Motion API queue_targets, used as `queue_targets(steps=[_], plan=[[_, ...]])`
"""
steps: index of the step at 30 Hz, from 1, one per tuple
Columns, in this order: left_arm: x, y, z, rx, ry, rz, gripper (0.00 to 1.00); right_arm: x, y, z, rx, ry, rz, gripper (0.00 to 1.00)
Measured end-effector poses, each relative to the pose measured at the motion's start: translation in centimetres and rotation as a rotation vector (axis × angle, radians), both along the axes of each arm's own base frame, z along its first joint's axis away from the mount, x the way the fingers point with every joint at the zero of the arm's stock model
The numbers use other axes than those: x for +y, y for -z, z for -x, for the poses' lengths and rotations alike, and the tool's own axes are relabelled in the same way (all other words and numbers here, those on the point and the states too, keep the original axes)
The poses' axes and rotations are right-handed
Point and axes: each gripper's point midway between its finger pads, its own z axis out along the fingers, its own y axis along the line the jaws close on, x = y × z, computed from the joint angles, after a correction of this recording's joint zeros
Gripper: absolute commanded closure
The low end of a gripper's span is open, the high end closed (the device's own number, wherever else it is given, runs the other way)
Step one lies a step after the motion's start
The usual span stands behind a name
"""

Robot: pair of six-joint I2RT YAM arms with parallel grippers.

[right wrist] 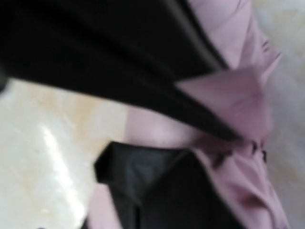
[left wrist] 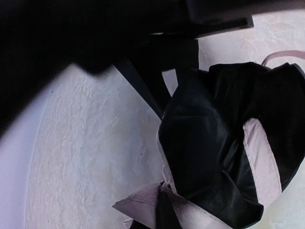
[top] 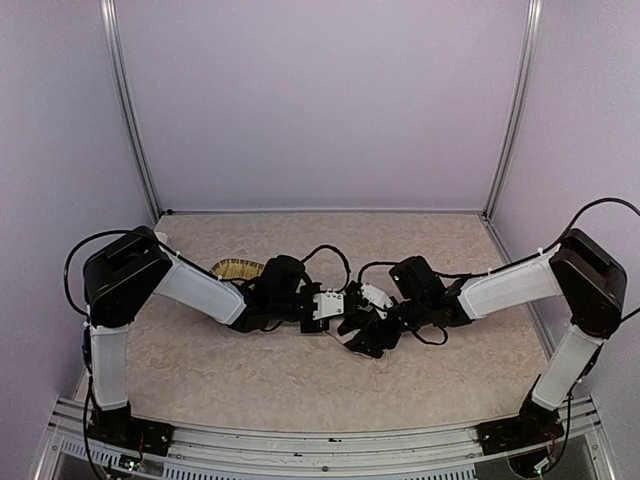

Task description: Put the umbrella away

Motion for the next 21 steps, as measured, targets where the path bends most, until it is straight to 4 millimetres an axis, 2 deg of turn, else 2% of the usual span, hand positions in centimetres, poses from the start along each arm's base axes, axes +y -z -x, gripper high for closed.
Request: queue_targets(steps=[5, 8, 11, 13, 16, 18, 21], plan=[[0.2, 0.0, 0.2, -0.004, 0.000, 0.007, 0.95, -0.1, 2.7, -0.8, -0.039, 0.023, 0.075, 0.14], [0.9, -0.2, 0.5, -0.017, -0.014, 0.010, 0.92, 0.0, 3.0, -1.1, -0.066, 0.036, 0.092, 0.24], [1.7, -0.3, 1.0, -0.035, -0.029, 0.000, 0.91, 0.1, 3.0, -1.3, -0.075, 0.044, 0.092, 0.30], [2.1, 0.3, 2.1, -0.044, -0.026, -0.034, 0.92, 0.1, 3.0, -1.6, -0.079, 0.058, 0.089, 0.32], [3.2, 3.9, 5.1, -0.023, 0.005, -0.155, 0.97, -0.5, 3.0, -2.6, -0.086, 0.099, 0.088, 0.34], [2.7, 3.8, 5.3, -0.048, 0.009, -0.176, 0.98, -0.8, 2.9, -3.1, -0.091, 0.114, 0.092, 0.36], [2.5, 3.8, 4.8, -0.058, -0.007, -0.197, 0.98, -0.9, 2.9, -3.2, -0.101, 0.106, 0.096, 0.47]])
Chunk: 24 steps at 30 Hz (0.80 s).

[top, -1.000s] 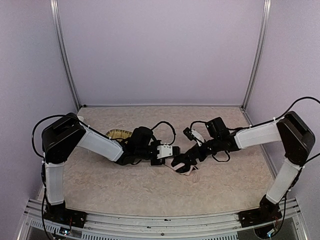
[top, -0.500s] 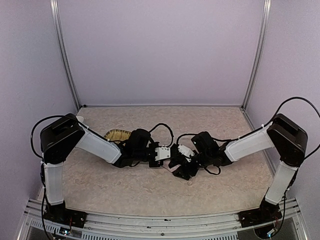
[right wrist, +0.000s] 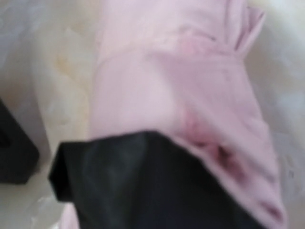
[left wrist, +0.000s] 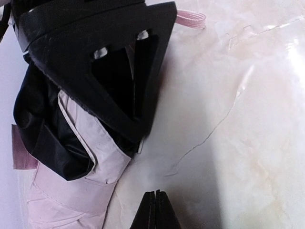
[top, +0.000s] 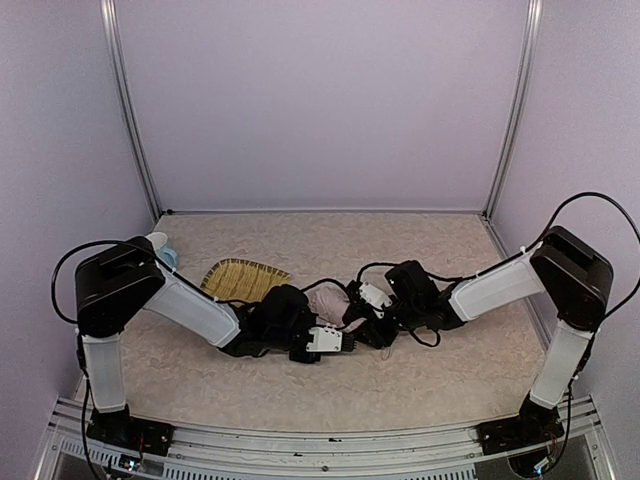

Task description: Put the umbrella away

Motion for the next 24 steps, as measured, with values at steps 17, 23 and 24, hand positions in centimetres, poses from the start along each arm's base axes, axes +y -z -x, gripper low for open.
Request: queue_targets(steps=[17, 23, 24], plan=[[1.7, -10.6, -2.1, 0.192, 0.033, 0.353, 0.47, 0.6, -0.3, 1.1, -0.082, -0.149, 0.028, 0.77], [-0.2, -9.5, -1.5, 0.200, 0.073, 0.340, 0.51, 1.2, -0.4, 2.7, -0.087, -0.253, 0.024, 0.89], [-0.5, -9.3, -1.3, 0.204, 0.079, 0.336, 0.52, 1.2, -0.5, 2.8, -0.089, -0.266, 0.024, 0.90]])
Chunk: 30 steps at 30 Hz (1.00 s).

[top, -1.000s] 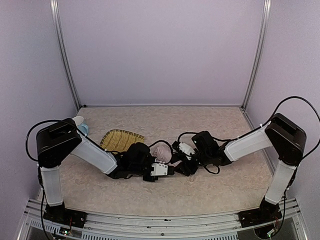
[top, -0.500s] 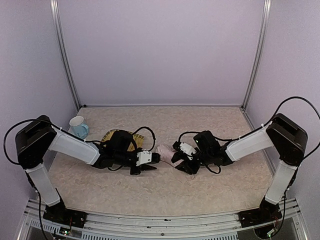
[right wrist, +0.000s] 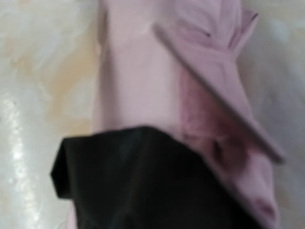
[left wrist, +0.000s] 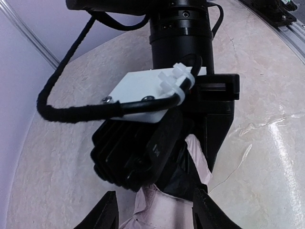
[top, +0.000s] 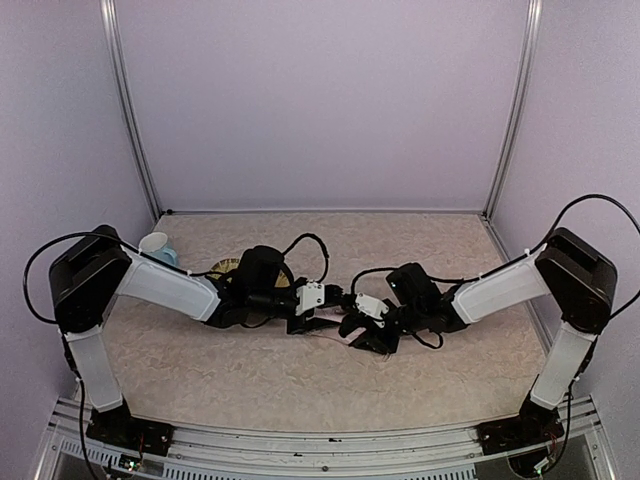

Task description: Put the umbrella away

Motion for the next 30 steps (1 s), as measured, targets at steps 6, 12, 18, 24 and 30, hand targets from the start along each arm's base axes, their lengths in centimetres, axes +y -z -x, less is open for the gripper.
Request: queue_targets(steps=[6, 12, 18, 24, 30], plan=[[-1.2, 1.5, 0.1, 0.024, 0.021, -0.033, 0.80, 0.1, -0.1, 0.6, -0.001, -0.044, 0.002, 0.94], [-1.4, 1.9, -0.5, 0.032, 0.009, -0.050, 0.95, 0.1, -0.2, 1.2, 0.002, -0.073, 0.002, 0.95], [-1.0, 2.2, -1.0, 0.045, -0.019, -0.065, 1.00, -0.1, -0.3, 1.5, 0.003, -0.082, 0.004, 1.00], [0.6, 1.9, -2.4, 0.085, -0.077, -0.031, 1.00, 0.1, -0.6, 1.4, -0.004, -0.085, -0.002, 1.00], [3.0, 1.7, -5.0, 0.139, -0.163, -0.009, 1.00, 1.0, -1.1, 1.3, -0.013, -0.111, -0.015, 1.00]])
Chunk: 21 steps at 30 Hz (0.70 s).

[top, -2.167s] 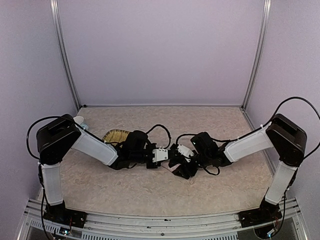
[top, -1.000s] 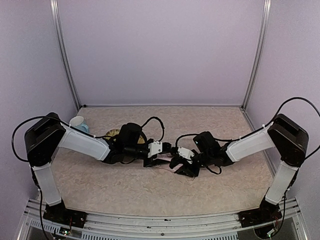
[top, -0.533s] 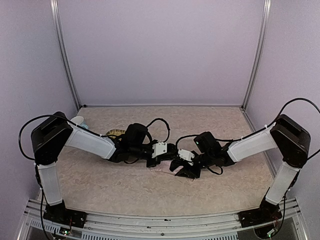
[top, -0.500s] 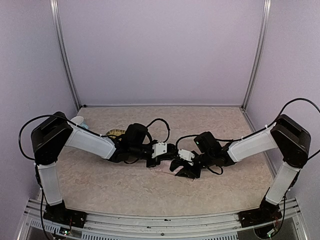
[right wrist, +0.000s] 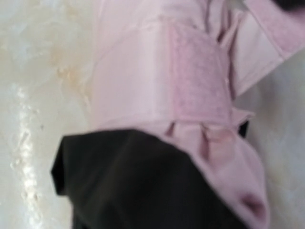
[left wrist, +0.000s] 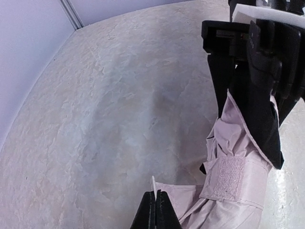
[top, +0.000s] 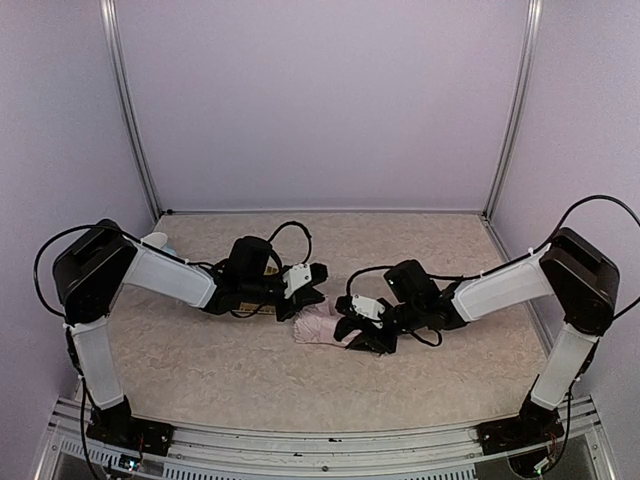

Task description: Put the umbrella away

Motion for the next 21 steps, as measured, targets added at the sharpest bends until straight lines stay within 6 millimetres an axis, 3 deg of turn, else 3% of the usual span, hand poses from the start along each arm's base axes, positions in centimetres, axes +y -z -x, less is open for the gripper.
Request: queue_targets(steps=[9, 16, 21], plan=[[-1.6, -0.7, 2.8, 0.031, 0.108, 0.035, 1.00, 0.6, 0.7, 0.1, 0.036, -0.017, 0.020, 1.00], [-1.3, -0.7, 4.7, 0.035, 0.168, 0.020, 1.00, 0.0, 0.6, -0.4, 0.116, 0.010, -0.021, 1.00], [-1.3, 0.5, 6.1, 0.015, 0.221, -0.044, 1.00, 0.4, 1.1, -0.2, 0.170, 0.006, -0.028, 1.00]])
